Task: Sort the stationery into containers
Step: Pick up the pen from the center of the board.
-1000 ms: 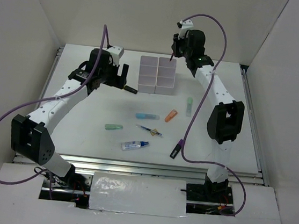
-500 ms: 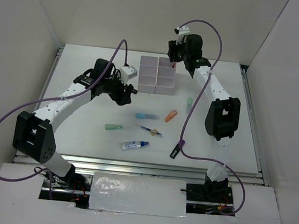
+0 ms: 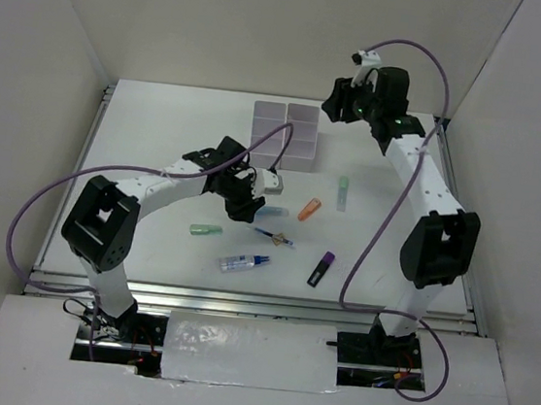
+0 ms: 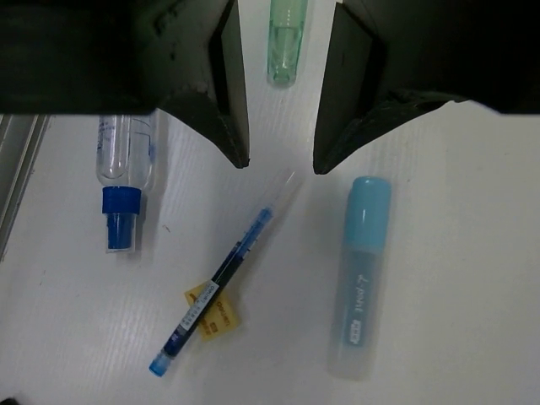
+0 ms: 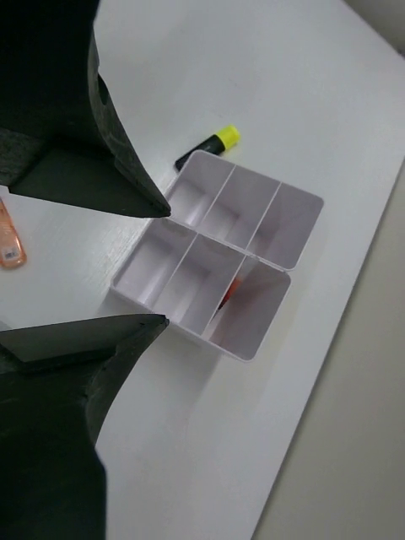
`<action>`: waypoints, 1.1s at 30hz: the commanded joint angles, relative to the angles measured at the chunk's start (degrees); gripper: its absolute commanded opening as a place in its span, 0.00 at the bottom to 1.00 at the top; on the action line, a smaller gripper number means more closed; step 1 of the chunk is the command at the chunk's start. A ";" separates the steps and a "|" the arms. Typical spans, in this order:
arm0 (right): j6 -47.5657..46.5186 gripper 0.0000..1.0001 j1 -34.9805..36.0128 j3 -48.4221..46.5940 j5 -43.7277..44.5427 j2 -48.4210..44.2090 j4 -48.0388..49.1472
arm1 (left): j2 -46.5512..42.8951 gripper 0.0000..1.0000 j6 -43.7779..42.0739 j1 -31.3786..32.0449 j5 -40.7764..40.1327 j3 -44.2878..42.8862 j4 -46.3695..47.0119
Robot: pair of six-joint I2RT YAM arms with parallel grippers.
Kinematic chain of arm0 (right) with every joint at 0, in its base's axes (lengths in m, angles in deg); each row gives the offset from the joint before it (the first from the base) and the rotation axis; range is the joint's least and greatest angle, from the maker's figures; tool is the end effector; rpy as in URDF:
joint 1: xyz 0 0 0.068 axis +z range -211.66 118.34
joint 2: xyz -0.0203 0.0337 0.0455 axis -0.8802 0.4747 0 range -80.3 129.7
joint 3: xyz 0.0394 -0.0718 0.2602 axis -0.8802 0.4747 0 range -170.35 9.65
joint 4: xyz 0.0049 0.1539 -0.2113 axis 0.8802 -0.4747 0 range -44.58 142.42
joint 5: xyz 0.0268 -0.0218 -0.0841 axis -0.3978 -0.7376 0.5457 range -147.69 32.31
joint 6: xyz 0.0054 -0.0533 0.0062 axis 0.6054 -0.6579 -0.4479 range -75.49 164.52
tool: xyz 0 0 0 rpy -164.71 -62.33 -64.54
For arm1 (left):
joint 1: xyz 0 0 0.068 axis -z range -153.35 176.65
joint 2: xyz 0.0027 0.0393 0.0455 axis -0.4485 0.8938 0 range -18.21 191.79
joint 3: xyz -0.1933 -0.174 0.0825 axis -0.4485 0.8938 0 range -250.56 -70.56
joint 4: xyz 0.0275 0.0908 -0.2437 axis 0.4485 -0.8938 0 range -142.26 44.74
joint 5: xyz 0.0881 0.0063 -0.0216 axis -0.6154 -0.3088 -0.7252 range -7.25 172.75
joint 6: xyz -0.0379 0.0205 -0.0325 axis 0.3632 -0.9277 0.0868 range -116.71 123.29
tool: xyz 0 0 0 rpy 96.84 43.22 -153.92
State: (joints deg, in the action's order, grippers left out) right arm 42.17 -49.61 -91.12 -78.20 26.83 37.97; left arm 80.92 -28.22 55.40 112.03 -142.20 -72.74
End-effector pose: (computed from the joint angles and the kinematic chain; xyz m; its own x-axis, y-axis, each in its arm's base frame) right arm 0.4357 0.1057 0.3601 -0.3261 -0.1087 -0.9391 -0.5297 0.8438 0.0862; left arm 0.3136 -0.1919 0.2283 -0.2642 0.6650 -0.6986 0.9427 0.3310 -0.0414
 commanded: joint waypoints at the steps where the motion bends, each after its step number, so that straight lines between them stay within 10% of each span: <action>1: 1.47 0.56 -2.56 5.56 -5.23 -9.39 -1.97 | 2.29 0.49 -5.40 2.00 1.22 -2.37 0.50; 22: -1.78 0.56 -10.91 23.52 -7.96 -27.06 -9.00 | 10.55 0.57 -9.01 7.28 -6.07 -1.85 4.01; 29: -6.25 0.56 -11.18 23.51 -14.29 -27.50 -16.64 | 11.61 0.39 -10.42 7.37 -7.74 -1.31 4.28; 33: -10.21 0.56 -11.18 23.87 -15.61 -27.59 -20.95 | 10.56 0.12 -9.81 7.28 -6.87 -2.19 2.53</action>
State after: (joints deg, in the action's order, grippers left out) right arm 36.13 -60.58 -67.51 -90.73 0.95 21.77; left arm 92.07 -37.18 62.48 104.34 -143.01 -69.24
